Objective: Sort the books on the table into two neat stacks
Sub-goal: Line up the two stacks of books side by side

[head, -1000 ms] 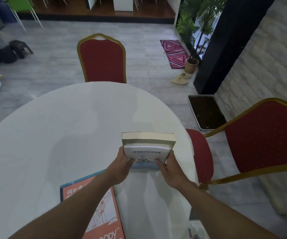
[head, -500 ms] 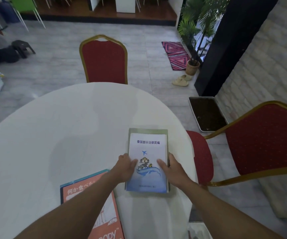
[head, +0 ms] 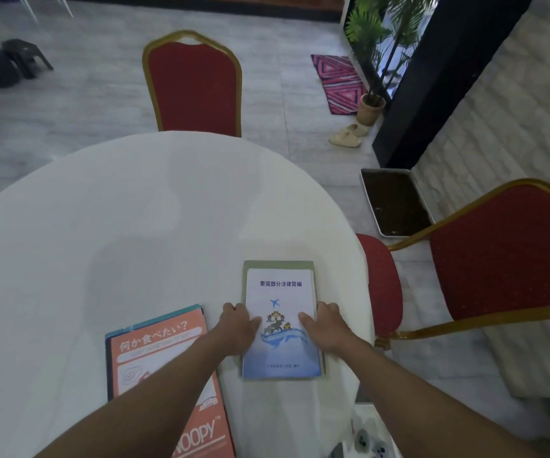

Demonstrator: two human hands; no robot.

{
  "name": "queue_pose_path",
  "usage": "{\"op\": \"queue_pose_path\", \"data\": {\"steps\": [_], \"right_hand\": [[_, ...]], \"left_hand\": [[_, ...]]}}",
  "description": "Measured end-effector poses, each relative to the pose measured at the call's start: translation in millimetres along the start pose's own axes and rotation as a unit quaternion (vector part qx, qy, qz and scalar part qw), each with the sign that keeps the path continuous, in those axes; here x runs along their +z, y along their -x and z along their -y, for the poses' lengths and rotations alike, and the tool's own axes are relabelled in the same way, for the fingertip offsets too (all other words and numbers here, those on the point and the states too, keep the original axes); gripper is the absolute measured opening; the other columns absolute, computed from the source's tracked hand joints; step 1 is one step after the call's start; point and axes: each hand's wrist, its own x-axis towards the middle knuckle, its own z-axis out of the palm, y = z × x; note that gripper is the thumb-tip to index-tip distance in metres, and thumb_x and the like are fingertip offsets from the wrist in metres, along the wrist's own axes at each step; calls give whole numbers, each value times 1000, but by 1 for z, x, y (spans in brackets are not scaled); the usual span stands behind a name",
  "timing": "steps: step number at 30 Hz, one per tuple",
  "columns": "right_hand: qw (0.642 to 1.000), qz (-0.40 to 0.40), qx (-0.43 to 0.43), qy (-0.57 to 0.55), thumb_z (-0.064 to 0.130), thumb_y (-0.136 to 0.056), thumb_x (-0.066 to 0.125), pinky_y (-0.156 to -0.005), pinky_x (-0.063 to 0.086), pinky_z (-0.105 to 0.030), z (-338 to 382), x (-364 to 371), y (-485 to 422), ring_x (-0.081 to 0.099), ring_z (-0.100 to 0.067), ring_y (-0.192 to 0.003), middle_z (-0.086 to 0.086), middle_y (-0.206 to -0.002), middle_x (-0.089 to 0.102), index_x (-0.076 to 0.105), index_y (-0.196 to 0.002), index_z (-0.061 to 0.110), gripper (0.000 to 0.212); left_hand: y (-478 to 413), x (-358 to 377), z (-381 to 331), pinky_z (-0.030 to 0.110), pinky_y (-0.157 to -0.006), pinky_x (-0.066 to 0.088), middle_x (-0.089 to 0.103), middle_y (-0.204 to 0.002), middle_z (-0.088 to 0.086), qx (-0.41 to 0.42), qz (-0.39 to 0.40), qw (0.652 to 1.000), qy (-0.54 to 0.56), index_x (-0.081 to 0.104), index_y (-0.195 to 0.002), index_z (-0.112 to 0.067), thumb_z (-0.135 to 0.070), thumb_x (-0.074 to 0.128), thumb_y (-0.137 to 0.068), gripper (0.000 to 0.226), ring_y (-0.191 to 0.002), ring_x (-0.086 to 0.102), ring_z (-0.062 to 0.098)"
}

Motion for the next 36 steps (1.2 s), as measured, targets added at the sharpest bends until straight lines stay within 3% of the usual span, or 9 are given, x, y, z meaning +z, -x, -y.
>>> {"op": "queue_pose_path", "data": {"steps": [3, 8, 13, 18, 22, 25, 29, 33, 36], "right_hand": [[998, -49, -20, 22, 45, -98, 52, -107, 38, -39, 18, -2, 6, 39, -32, -134, -16, -142, 36, 42, -136, 5, 56], [981, -138, -127, 58, 45, -98, 50, -111, 30, -43, 69, 2, 13, 34, -29, -135, -8, -139, 39, 43, -142, 15, 54], [982, -24, -185, 9, 43, -98, 55, -113, 37, -40, 118, 31, 20, 45, -26, -135, -10, -144, 40, 39, -148, 12, 61], [983, 50, -163, 74, 53, -90, 61, -108, 43, -39, 145, 82, 26, 52, -28, -130, -14, -145, 49, 40, -145, 9, 73], [972, 113, -121, 165, 59, -84, 67, -82, 47, -30, 148, 108, 35, 63, -27, -115, -11, -129, 63, 53, -127, 9, 67], [972, 139, -116, 151, 54, -77, 78, -72, 48, -26, 150, 117, 40, 69, -22, -97, -6, -117, 72, 65, -105, 15, 49], [977, 152, -85, 122, 38, -74, 86, -66, 49, -25, 153, 123, 41, 66, -16, -82, 0, -101, 71, 58, -79, 23, 32], [979, 180, -50, 80, 19, -79, 83, -50, 47, -19, 150, 127, 38, 64, -8, -69, 1, -96, 71, 60, -88, 19, 24], [983, 174, -26, 53, 19, -79, 83, -51, 52, -21, 150, 132, 38, 70, -17, -81, -4, -103, 72, 60, -105, 11, 35]], "left_hand": [[9, -9, 2, 43, -105, 39, 39, -136, 23, 19, -14, 1000, -4, 37, -134, 1, -37, 35, -103, 49, -126, 47, 37], [33, -35, 31, 42, -110, 34, 38, -143, 21, 19, -97, 995, 21, 34, -143, 0, -34, 41, -101, 54, -133, 39, 36], [63, -56, 89, 39, -103, 39, 44, -136, 17, -45, -174, 982, 62, 41, -136, -3, -30, 45, -100, 46, -124, 44, 31], [90, -47, 152, 39, -105, 36, 43, -136, 21, -152, -187, 970, 40, 37, -137, 2, -39, 41, -99, 56, -124, 44, 33], [107, -28, 182, 38, -106, 39, 42, -139, 18, -226, -158, 959, 60, 34, -140, 1, -49, 44, -95, 67, -128, 42, 31], [116, -17, 188, 38, -108, 40, 39, -141, 19, -252, -141, 948, 130, 31, -141, 2, -46, 50, -95, 69, -131, 43, 32], [108, -3, 205, 42, -94, 54, 55, -125, 14, -239, -141, 938, 207, 44, -126, -4, -50, 60, -83, 64, -113, 59, 29], [82, 15, 237, 41, -80, 61, 66, -112, 8, -250, -134, 920, 270, 54, -112, -13, -65, 61, -56, 77, -97, 69, 26], [90, 9, 228, 43, -82, 61, 60, -119, 11, -255, -124, 907, 312, 50, -118, -13, -59, 60, -64, 72, -101, 67, 29]]}}
